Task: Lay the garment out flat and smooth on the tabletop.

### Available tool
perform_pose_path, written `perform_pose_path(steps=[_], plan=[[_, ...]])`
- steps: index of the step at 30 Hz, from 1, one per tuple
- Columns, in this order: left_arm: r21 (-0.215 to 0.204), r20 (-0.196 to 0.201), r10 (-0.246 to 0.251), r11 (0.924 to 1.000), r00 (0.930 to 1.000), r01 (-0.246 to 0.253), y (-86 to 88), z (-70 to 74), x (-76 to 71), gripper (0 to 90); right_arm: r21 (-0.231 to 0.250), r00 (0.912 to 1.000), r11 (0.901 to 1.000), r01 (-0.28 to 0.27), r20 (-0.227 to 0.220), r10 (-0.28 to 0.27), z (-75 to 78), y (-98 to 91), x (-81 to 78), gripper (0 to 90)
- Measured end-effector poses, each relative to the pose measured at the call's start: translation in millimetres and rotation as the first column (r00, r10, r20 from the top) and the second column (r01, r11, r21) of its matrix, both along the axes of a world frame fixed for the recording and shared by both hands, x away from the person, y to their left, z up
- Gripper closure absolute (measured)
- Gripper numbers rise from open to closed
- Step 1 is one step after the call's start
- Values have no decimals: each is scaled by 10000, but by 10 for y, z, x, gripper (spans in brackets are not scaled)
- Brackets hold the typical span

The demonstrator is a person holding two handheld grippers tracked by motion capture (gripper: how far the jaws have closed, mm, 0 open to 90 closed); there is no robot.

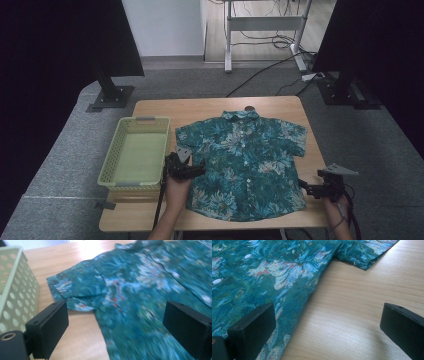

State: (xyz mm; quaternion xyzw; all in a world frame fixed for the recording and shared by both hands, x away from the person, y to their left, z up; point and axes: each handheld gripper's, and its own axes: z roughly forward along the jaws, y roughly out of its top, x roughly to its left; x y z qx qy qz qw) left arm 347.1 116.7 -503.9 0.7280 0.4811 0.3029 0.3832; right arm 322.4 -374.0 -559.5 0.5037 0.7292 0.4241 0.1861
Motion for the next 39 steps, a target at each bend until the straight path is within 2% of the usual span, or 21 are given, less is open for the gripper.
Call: perform_pose_path(steps=[3,7,11,15,20,21,23,24,25,28,30,35,37,39], plan=[[343,150,-441,9985,9989,435,-42,-34,-177,55,-11,10000,10000,1,-4,-1,0,1,0,0],[290,33,-930,9953,9957,929,-38,-106,-401,50,1,10000,10000,-22,-9,22,-1,1,0,0],[207,32,-1091,9938,9940,1090,6,-182,-554,50,-8,10000,10000,-17,-12,17,-1,2,0,0],[379,-71,-1211,9919,9926,1212,84,-282,-720,40,-25,10000,10000,-7,-22,7,-2,4,-1,0],[188,-59,-1539,9879,9881,1540,225,-383,-902,38,-24,10000,10000,-17,-43,17,-3,5,1,0],[188,-59,-1539,9879,9881,1540,225,-383,-902,36,-26,10000,10000,-10,-49,10,-3,5,1,0],[208,-22,-1854,9825,9827,1854,312,-441,-1004,37,-17,10000,10000,-16,-52,16,-3,5,0,0],[133,116,-2008,9796,9796,2006,348,-460,-1039,37,-26,10000,10000,-13,-54,12,-4,6,0,0],[125,249,-2262,9741,9738,2259,390,-485,-1082,41,-34,10000,10000,-18,-54,18,-4,7,0,0],[242,330,-2502,9681,9676,2495,475,-532,-1150,45,-53,10000,10000,-11,-54,10,-4,9,-1,0],[348,289,-2407,9702,9702,2397,530,-552,-1169,45,-59,10000,10000,-9,-67,8,-4,10,0,0],[132,398,-2092,9779,9771,2088,585,-609,-1193,46,-71,10000,10000,-11,-70,11,-5,12,-2,0],[184,331,-2092,9778,9773,2087,574,-631,-1196,46,-88,10000,10000,-22,-74,21,-5,15,-2,0],[232,435,-2082,9780,9771,2074,564,-636,-1204,46,-101,9999,9999,-51,-97,50,-5,17,0,0]])
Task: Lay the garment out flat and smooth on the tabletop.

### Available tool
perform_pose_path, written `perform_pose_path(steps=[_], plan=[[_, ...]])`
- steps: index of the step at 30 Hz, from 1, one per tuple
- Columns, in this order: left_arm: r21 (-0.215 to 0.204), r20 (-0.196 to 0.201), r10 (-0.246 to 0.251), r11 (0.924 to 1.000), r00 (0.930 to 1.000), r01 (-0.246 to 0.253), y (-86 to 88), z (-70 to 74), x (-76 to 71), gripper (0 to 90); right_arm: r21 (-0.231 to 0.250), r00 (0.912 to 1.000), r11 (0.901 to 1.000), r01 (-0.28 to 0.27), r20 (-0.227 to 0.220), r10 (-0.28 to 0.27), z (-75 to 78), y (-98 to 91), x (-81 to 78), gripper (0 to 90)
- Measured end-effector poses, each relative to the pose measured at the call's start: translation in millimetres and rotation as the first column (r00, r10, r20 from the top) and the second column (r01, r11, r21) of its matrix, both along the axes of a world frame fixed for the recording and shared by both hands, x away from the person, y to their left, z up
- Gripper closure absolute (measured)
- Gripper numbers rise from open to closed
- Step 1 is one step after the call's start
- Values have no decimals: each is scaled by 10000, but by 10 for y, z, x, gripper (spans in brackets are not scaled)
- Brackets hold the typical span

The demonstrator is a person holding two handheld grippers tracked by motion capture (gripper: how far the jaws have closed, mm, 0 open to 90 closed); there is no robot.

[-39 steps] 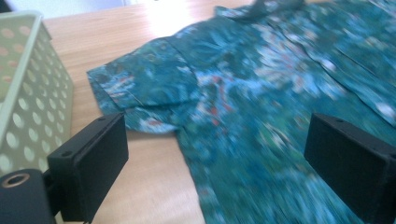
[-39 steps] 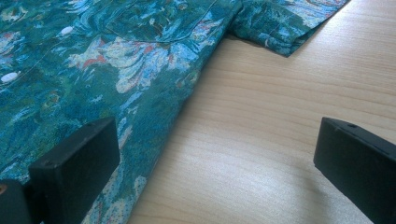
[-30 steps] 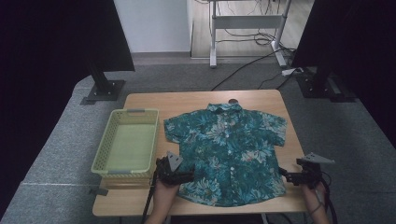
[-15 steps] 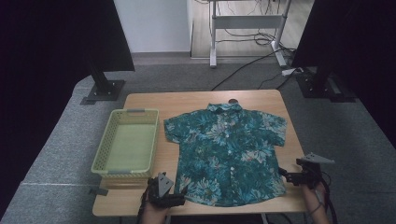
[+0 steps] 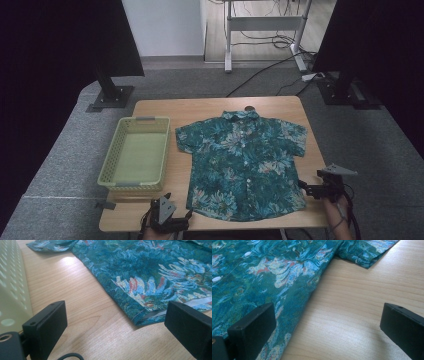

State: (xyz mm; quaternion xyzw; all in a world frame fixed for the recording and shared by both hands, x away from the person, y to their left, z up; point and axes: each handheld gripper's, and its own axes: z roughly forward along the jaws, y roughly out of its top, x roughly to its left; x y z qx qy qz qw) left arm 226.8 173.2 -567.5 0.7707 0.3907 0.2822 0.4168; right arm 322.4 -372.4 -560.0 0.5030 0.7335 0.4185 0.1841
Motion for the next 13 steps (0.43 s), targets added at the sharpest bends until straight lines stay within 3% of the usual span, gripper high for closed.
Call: perform_pose_path(steps=[7,13], plan=[[-367,-119,625,9973,9980,-629,62,6,4,42,-117,10000,9999,-53,-8,53,-2,14,4,0],[-264,-505,635,9975,9967,-649,74,-26,55,36,-156,10000,9998,-83,-32,83,-3,20,5,0]])
